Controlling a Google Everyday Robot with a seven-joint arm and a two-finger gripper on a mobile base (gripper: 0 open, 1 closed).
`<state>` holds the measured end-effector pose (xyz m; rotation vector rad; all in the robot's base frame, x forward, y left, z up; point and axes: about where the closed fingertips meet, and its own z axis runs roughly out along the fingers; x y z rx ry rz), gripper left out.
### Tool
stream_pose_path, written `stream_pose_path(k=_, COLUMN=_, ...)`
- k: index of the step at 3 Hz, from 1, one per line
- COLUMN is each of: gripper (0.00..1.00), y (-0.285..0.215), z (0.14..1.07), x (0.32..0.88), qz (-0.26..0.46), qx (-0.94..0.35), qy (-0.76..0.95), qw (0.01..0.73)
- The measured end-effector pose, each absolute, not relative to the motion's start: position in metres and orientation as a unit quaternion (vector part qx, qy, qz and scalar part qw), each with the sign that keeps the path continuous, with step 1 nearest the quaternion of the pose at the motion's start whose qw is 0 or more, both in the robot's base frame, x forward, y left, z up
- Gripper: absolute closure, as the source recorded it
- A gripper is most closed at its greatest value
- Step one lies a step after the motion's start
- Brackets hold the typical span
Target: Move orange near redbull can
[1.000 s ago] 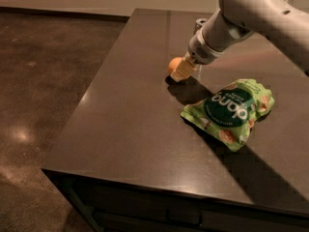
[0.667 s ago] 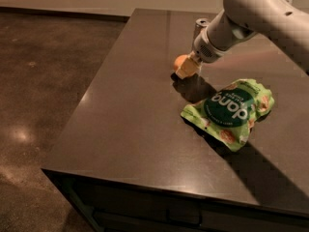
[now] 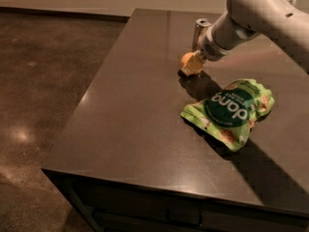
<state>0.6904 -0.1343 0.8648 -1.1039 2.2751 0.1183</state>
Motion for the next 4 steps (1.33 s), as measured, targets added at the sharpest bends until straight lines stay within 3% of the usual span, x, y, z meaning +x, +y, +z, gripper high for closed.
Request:
stream_pose_path(k=3, gripper=0.00, y=-0.1408, z=0.8543, x=0.6956, qz=0.037, qx=-0.409, qy=0.861, qw=0.300)
stream_pose_path(k=4, gripper=0.00, y=-0.1407, z=0.8542, x=0.6956, qz=0.037, qx=-0.409, qy=0.861, qw=0.300)
